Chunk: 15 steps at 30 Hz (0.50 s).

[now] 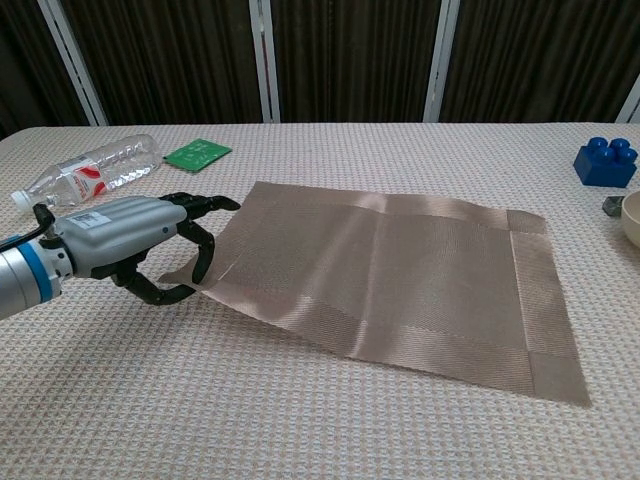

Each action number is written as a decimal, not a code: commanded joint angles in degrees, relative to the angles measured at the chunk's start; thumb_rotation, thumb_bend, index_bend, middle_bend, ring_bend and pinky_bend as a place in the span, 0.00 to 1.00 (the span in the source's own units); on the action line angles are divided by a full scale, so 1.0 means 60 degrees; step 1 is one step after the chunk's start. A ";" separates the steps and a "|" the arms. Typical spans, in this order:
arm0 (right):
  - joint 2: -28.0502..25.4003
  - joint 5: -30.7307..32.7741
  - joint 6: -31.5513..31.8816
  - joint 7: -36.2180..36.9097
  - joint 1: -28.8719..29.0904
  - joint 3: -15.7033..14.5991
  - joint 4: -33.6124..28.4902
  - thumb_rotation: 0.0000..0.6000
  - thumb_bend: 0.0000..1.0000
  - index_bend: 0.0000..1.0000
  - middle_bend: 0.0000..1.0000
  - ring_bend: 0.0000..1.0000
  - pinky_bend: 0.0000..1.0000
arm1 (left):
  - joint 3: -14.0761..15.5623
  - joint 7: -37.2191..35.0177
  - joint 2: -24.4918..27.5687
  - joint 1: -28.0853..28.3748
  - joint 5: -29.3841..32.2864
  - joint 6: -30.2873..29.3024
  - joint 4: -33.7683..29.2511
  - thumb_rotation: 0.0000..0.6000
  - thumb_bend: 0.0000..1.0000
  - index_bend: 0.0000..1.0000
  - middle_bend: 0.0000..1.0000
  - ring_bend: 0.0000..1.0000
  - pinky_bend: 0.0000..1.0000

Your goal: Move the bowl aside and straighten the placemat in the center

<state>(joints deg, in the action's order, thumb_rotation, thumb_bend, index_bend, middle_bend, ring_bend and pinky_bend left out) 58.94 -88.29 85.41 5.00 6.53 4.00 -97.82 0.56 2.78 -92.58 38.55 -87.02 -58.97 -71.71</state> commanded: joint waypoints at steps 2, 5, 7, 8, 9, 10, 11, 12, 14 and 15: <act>-0.0018 -0.0038 0.0050 0.0006 -0.0032 -0.0013 -0.0051 1.00 0.00 0.00 0.00 0.00 0.00 | 0.0509 0.0648 0.0948 -0.0295 -0.0256 -0.0098 -0.1447 1.00 0.59 0.65 0.00 0.00 0.00; -0.0049 -0.0118 0.0120 0.0018 -0.0063 -0.0030 -0.0102 1.00 0.00 0.00 0.00 0.00 0.00 | 0.0742 0.0966 0.1263 -0.0418 -0.0328 -0.0093 -0.2071 1.00 0.59 0.65 0.00 0.00 0.00; -0.0064 -0.0170 0.0165 0.0008 -0.0087 -0.0045 -0.0138 1.00 0.00 0.00 0.00 0.00 0.00 | 0.0854 0.1262 0.1407 -0.0508 -0.0339 -0.0099 -0.2385 1.00 0.59 0.65 0.00 0.00 0.00; -0.0069 -0.0197 0.0179 0.0010 -0.0096 -0.0056 -0.0144 1.00 0.00 0.00 0.00 0.00 0.00 | 0.0896 0.1368 0.1458 -0.0550 -0.0325 -0.0092 -0.2495 1.00 0.59 0.65 0.00 0.00 0.00; -0.0071 -0.0217 0.0184 0.0008 -0.0100 -0.0065 -0.0148 1.00 0.00 0.00 0.00 0.00 0.00 | 0.0931 0.1427 0.1490 -0.0577 -0.0311 -0.0074 -0.2560 1.00 0.59 0.65 0.00 0.00 0.00; -0.0072 -0.0242 0.0193 0.0001 -0.0106 -0.0075 -0.0151 1.00 0.00 0.00 0.00 0.00 0.00 | 0.0976 0.1495 0.1535 -0.0613 -0.0294 -0.0047 -0.2650 1.00 0.59 0.65 0.00 0.00 0.00; -0.0073 -0.0259 0.0198 -0.0006 -0.0109 -0.0082 -0.0157 1.00 0.00 0.00 0.00 0.00 0.00 | 0.1019 0.1534 0.1566 -0.0639 -0.0290 -0.0026 -0.2704 1.00 0.59 0.66 0.00 0.00 0.00; -0.0074 -0.0275 0.0201 -0.0009 -0.0112 -0.0089 -0.0166 1.00 0.00 0.00 0.00 0.00 0.00 | 0.1059 0.1582 0.1602 -0.0665 -0.0297 -0.0018 -0.2749 1.00 0.59 0.65 0.00 0.00 0.00; -0.0086 -0.0308 0.0221 -0.0012 -0.0126 -0.0101 -0.0188 1.00 0.00 0.00 0.00 0.00 0.00 | 0.1171 0.1678 0.1681 -0.0759 -0.0352 -0.0054 -0.2858 1.00 0.59 0.66 0.00 0.00 0.00; -0.0091 -0.0318 0.0229 -0.0012 -0.0131 -0.0104 -0.0194 1.00 0.00 0.00 0.00 0.00 0.00 | 0.1215 0.1694 0.1702 -0.0796 -0.0370 -0.0063 -0.2883 1.00 0.59 0.66 0.00 0.00 0.00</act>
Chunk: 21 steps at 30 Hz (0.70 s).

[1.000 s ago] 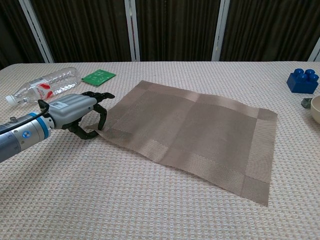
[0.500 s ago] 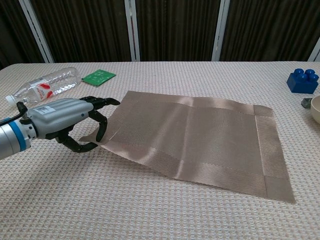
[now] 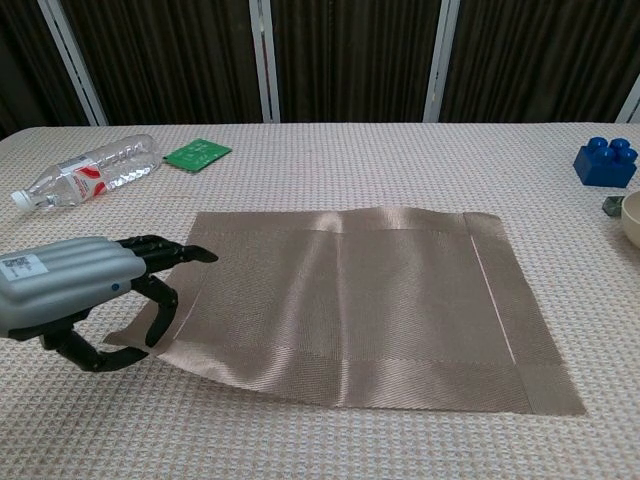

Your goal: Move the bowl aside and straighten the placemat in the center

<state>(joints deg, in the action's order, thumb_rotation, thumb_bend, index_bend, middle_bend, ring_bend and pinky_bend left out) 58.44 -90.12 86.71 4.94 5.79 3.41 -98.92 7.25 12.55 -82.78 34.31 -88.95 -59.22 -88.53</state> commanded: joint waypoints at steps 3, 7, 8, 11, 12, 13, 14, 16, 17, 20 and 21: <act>-0.0011 -0.0053 0.0059 -0.0054 -0.0030 -0.0010 -0.0004 1.00 0.00 0.00 0.00 0.00 0.00 | 0.0265 0.0113 0.0158 -0.0218 -0.0148 -0.0064 -0.0135 1.00 0.59 0.66 0.00 0.00 0.00; 0.0006 -0.0139 0.0087 -0.0093 -0.0040 -0.0036 -0.0050 1.00 0.00 0.00 0.00 0.00 0.00 | 0.0375 0.0113 0.0239 -0.0346 -0.0227 -0.0119 -0.0146 1.00 0.59 0.66 0.00 0.00 0.00; -0.0001 -0.0133 0.0078 -0.0082 -0.0041 -0.0039 -0.0061 1.00 0.00 0.00 0.00 0.00 0.00 | 0.0398 0.0101 0.0256 -0.0373 -0.0235 -0.0126 -0.0148 1.00 0.59 0.66 0.00 0.00 0.00; -0.0026 -0.0129 0.0060 -0.0030 -0.0042 -0.0043 -0.0056 1.00 0.00 0.00 0.00 0.00 0.00 | 0.0457 0.0058 0.0314 -0.0449 -0.0311 -0.0162 -0.0167 1.00 0.59 0.66 0.00 0.00 0.00; -0.0030 -0.0136 0.0056 -0.0021 -0.0041 -0.0046 -0.0061 1.00 0.00 0.00 0.00 0.00 0.00 | 0.0459 0.0062 0.0324 -0.0461 -0.0329 -0.0174 -0.0164 1.00 0.59 0.66 0.00 0.00 0.00; -0.0035 -0.0144 0.0053 -0.0014 -0.0040 -0.0048 -0.0067 1.00 0.00 0.00 0.00 0.00 0.00 | 0.0454 0.0077 0.0329 -0.0481 -0.0356 -0.0198 -0.0152 1.00 0.59 0.66 0.00 0.00 0.00; -0.0039 -0.0152 0.0056 -0.0012 -0.0041 -0.0049 -0.0073 1.00 0.00 0.00 0.00 0.00 0.00 | 0.0447 0.0113 0.0330 -0.0504 -0.0388 -0.0232 -0.0127 1.00 0.59 0.66 0.00 0.00 0.00; -0.0044 -0.0166 0.0066 -0.0010 -0.0044 -0.0049 -0.0082 1.00 0.00 0.00 0.00 0.00 0.00 | 0.0430 0.0171 0.0316 -0.0551 -0.0417 -0.0289 -0.0081 1.00 0.59 0.65 0.00 0.00 0.00; -0.0046 -0.0165 0.0067 -0.0009 -0.0045 -0.0047 -0.0085 1.00 0.00 0.00 0.00 0.00 0.00 | 0.0419 0.0181 0.0308 -0.0583 -0.0407 -0.0308 -0.0070 1.00 0.59 0.63 0.00 0.00 0.00; -0.0052 -0.0154 0.0056 0.0000 -0.0043 -0.0041 -0.0092 1.00 0.00 0.00 0.00 0.00 0.00 | 0.0431 0.0186 0.0356 -0.0642 -0.0399 -0.0304 -0.0116 1.00 0.52 0.47 0.00 0.00 0.00; -0.0051 -0.0154 0.0056 -0.0002 -0.0043 -0.0040 -0.0091 1.00 0.00 0.00 0.00 0.00 0.00 | 0.0451 0.0232 0.0400 -0.0660 -0.0413 -0.0301 -0.0135 1.00 0.42 0.34 0.00 0.00 0.00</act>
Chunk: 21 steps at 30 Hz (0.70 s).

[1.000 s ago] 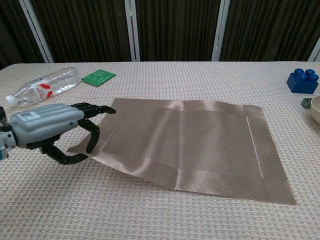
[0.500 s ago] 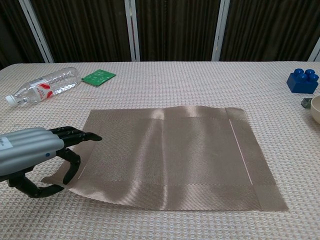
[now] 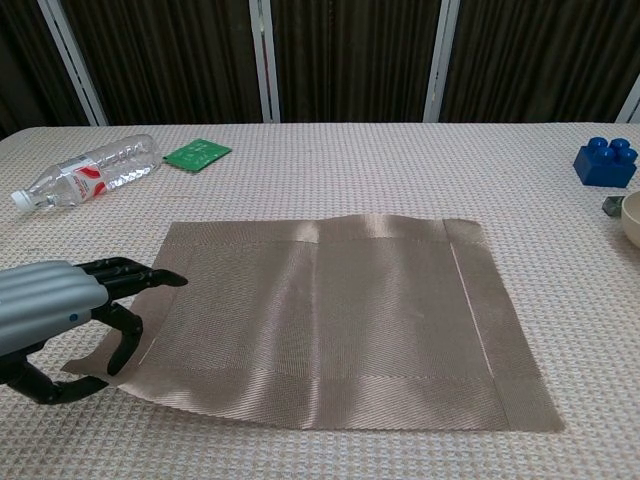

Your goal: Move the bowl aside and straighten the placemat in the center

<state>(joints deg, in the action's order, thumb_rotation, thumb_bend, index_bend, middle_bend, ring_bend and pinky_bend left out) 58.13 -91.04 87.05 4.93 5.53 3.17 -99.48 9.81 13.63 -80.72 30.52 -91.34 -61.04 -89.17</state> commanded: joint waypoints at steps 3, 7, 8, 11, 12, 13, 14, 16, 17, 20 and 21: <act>-0.0003 0.0003 -0.0007 0.0024 -0.0007 -0.0007 0.0016 1.00 0.00 0.00 0.00 0.00 0.00 | 0.0059 0.0149 0.0219 -0.0099 -0.0016 -0.0052 -0.0124 1.00 0.15 0.04 0.00 0.00 0.00; 0.0007 0.0034 -0.0058 0.0027 0.0004 -0.0010 0.0044 1.00 0.00 0.00 0.00 0.00 0.00 | 0.0060 0.0071 0.0778 -0.0247 0.0031 -0.0296 -0.0586 1.00 0.04 0.00 0.00 0.00 0.00; 0.0018 0.0057 -0.0084 0.0048 0.0012 -0.0006 0.0056 1.00 0.00 0.00 0.00 0.00 0.00 | 0.0062 -0.0042 0.0941 -0.0261 -0.0022 -0.0370 -0.0702 1.00 0.04 0.00 0.00 0.00 0.00; 0.0064 0.0183 -0.0206 0.0047 0.0059 0.0026 0.0108 1.00 0.00 0.00 0.00 0.00 0.00 | 0.0049 -0.0530 0.1385 -0.0378 -0.0257 -0.0802 -0.0975 1.00 0.04 0.00 0.00 0.00 0.00; 0.0086 0.0257 -0.0264 0.0020 0.0078 0.0045 0.0141 1.00 0.00 0.00 0.00 0.00 0.00 | 0.0018 -0.0741 0.1552 -0.0441 -0.0346 -0.1032 -0.1062 1.00 0.04 0.00 0.00 0.00 0.00; 0.0101 0.0312 -0.0304 0.0007 0.0089 0.0056 0.0173 1.00 0.00 0.00 0.00 0.00 0.00 | -0.0010 -0.0870 0.1658 -0.0488 -0.0396 -0.1192 -0.1111 1.00 0.04 0.00 0.00 0.00 0.00; 0.0124 0.0396 -0.0387 -0.0018 0.0113 0.0066 0.0215 1.00 0.00 0.00 0.00 0.00 0.00 | -0.0092 -0.1069 0.1814 -0.0576 -0.0424 -0.1476 -0.1190 1.00 0.04 0.00 0.00 0.00 0.00; 0.0165 0.0576 -0.0571 -0.0085 0.0170 0.0092 0.0278 1.00 0.00 0.00 0.00 0.00 0.00 | -0.0301 -0.1274 0.2081 -0.0805 -0.0285 -0.2027 -0.1355 1.00 0.04 0.00 0.00 0.00 0.00; 0.0190 0.0680 -0.0690 -0.0135 0.0213 0.0110 0.0318 1.00 0.00 0.01 0.00 0.00 0.00 | -0.0469 -0.1097 0.2146 -0.0980 -0.0153 -0.2396 -0.1407 1.00 0.04 0.00 0.00 0.00 0.00; 0.0252 0.0952 -0.1047 -0.0258 0.0358 0.0162 0.0419 1.00 0.00 0.02 0.00 0.00 0.00 | -0.0875 -0.0399 0.2164 -0.1414 0.0269 -0.3206 -0.1562 1.00 0.04 0.00 0.00 0.00 0.00; 0.0284 0.1043 -0.1198 -0.0309 0.0436 0.0192 0.0443 1.00 0.00 0.03 0.00 0.00 0.00 | -0.0986 -0.0275 0.2168 -0.1540 0.0469 -0.3385 -0.1690 1.00 0.04 0.00 0.00 0.00 0.00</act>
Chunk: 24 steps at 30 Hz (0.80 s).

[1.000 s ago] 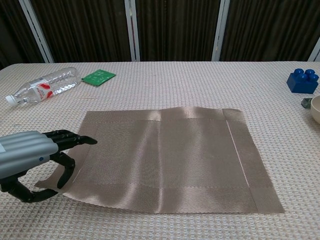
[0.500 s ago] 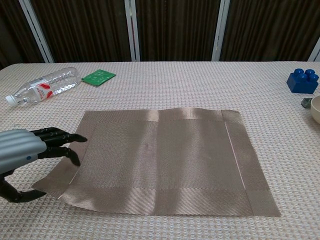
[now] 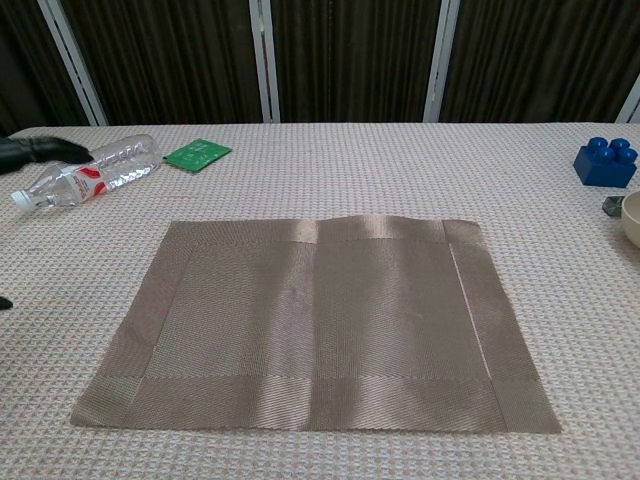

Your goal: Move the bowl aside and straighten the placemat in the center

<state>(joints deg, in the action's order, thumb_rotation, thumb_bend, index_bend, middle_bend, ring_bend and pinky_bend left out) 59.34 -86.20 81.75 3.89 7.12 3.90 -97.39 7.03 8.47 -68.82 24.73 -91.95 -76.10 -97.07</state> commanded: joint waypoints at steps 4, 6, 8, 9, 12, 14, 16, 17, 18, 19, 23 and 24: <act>0.0125 0.0768 -0.1235 -0.0437 0.0660 0.0258 0.0246 1.00 0.00 0.05 0.00 0.00 0.00 | -0.0939 0.1141 0.0281 -0.0945 0.1344 -0.1425 -0.0826 1.00 0.04 0.00 0.00 0.00 0.00; 0.0136 0.1251 -0.1918 -0.0692 0.1048 0.0448 0.0348 1.00 0.00 0.07 0.00 0.00 0.00 | -0.1135 0.1550 0.0328 -0.1061 0.1740 -0.1560 -0.1075 1.00 0.04 0.00 0.00 0.00 0.00; 0.0171 0.1589 -0.2371 -0.0863 0.1309 0.0572 0.0455 1.00 0.00 0.11 0.00 0.00 0.00 | -0.1254 0.1673 0.0352 -0.1105 0.1967 -0.1597 -0.1163 1.00 0.05 0.00 0.00 0.00 0.00; 0.0212 0.1843 -0.2711 -0.0998 0.1509 0.0659 0.0566 1.00 0.00 0.13 0.00 0.00 0.00 | -0.1322 0.1734 0.0368 -0.1122 0.2107 -0.1593 -0.1185 1.00 0.06 0.00 0.00 0.00 0.00; 0.0510 0.2506 -0.3444 -0.1580 0.2070 0.0920 0.1170 1.00 0.00 0.18 0.00 0.00 0.00 | -0.1466 0.1909 0.0413 -0.1122 0.2398 -0.1501 -0.1126 1.00 0.06 0.00 0.00 0.00 0.00; 0.0832 0.2853 -0.3819 -0.2032 0.2407 0.1020 0.1669 1.00 0.00 0.21 0.00 0.00 0.00 | -0.1534 0.1864 0.0442 -0.1127 0.2577 -0.1393 -0.1114 1.00 0.06 0.00 0.00 0.00 0.00; 0.1061 0.3071 -0.4068 -0.2265 0.2621 0.1072 0.1995 1.00 0.00 0.24 0.00 0.00 0.00 | -0.1588 0.1820 0.0477 -0.1124 0.2669 -0.1327 -0.1102 1.00 0.06 0.00 0.00 0.00 0.00; 0.1224 0.3181 -0.4230 -0.2408 0.2767 0.1095 0.2234 1.00 0.00 0.26 0.00 0.00 0.00 | -0.1639 0.1796 0.0496 -0.1120 0.2725 -0.1308 -0.1083 1.00 0.06 0.00 0.00 0.00 0.00; 0.1377 0.3262 -0.4342 -0.2526 0.2885 0.1113 0.2462 1.00 0.00 0.27 0.00 0.00 0.00 | -0.1681 0.1772 0.0511 -0.1117 0.2758 -0.1289 -0.1070 1.00 0.06 0.00 0.00 0.00 0.00; 0.1531 0.3314 -0.4441 -0.2659 0.3000 0.1115 0.2718 1.00 0.00 0.29 0.00 0.00 0.00 | -0.1725 0.1734 0.0525 -0.1116 0.2803 -0.1269 -0.1063 1.00 0.06 0.00 0.00 0.00 0.00; 0.1987 0.3403 -0.4711 -0.2939 0.3275 0.1052 0.3507 1.00 0.00 0.33 0.00 0.00 0.00 | -0.1821 0.1677 0.0581 -0.1098 0.2976 -0.1096 -0.1052 1.00 0.06 0.00 0.00 0.00 0.00; 0.2135 0.3402 -0.4771 -0.3001 0.3332 0.1005 0.3758 1.00 0.00 0.33 0.00 0.00 0.00 | -0.1836 0.1729 0.0585 -0.1076 0.3006 -0.1021 -0.1025 1.00 0.06 0.00 0.00 0.00 0.00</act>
<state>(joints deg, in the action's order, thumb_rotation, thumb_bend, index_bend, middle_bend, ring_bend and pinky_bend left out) 70.22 -66.29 54.40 -12.82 25.86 10.18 -77.46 -3.84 18.59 -65.39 18.13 -74.17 -82.65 -103.38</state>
